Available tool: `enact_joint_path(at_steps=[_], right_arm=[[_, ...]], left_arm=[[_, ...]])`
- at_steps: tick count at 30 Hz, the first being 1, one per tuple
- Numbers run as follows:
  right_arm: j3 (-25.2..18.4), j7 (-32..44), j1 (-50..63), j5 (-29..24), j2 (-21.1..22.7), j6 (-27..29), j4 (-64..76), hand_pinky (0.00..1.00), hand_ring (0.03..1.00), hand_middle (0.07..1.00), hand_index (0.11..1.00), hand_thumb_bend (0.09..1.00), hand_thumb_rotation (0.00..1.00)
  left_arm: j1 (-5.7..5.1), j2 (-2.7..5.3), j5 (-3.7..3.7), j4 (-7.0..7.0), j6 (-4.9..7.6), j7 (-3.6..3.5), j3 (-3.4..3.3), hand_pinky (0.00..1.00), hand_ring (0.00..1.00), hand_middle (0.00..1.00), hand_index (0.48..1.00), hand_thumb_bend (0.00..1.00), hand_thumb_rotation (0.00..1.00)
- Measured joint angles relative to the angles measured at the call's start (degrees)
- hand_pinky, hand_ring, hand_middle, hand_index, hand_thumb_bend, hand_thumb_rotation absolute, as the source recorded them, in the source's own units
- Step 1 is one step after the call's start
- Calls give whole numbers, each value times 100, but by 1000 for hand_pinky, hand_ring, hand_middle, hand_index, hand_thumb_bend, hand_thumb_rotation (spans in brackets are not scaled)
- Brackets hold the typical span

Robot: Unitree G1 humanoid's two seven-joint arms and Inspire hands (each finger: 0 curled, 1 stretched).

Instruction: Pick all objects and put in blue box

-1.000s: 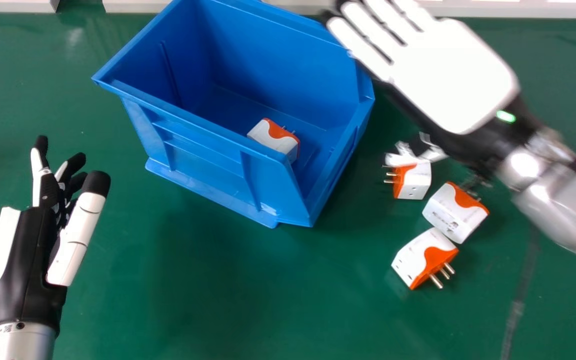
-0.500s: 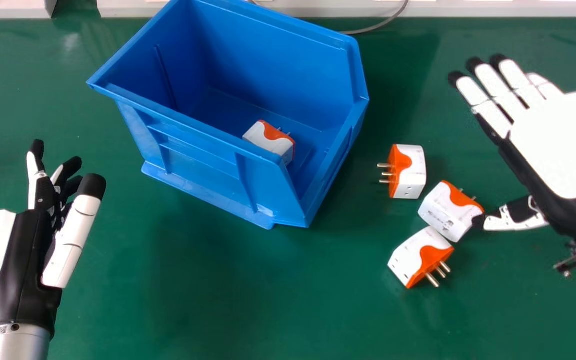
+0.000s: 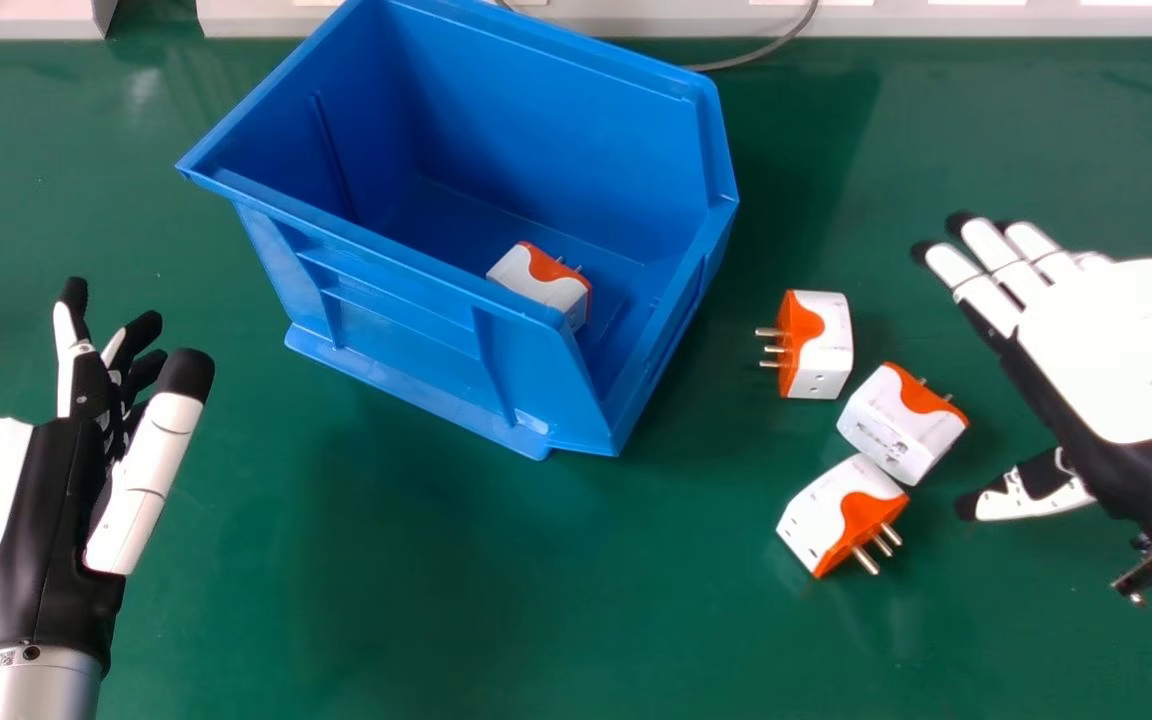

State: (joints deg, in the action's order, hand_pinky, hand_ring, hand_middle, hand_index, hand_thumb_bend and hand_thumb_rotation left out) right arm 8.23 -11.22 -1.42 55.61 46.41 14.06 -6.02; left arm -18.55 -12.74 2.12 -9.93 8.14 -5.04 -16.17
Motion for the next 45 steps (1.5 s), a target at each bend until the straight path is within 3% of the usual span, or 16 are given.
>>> enact_joint_path(at_steps=[14, 22, 45], right_arm=[[713, 41, -876, 449, 191, 304, -1167, 728, 852, 882, 833, 806, 187], [1045, 0, -1327, 559, 156, 307, -1763, 707, 833, 864, 821, 796, 185], [1590, -100, -2005, 552, -19, 301, -2389, 711, 847, 879, 837, 715, 215]], left_arm=[[43, -1, -1, 88, 28, -1, -2, 877, 918, 943, 923, 829, 926], [45, 4, -1, -11, -11, 0, 1, 876, 917, 942, 923, 827, 925], [76, 16, 3, -51, -18, 4, 11, 874, 916, 942, 923, 800, 922]])
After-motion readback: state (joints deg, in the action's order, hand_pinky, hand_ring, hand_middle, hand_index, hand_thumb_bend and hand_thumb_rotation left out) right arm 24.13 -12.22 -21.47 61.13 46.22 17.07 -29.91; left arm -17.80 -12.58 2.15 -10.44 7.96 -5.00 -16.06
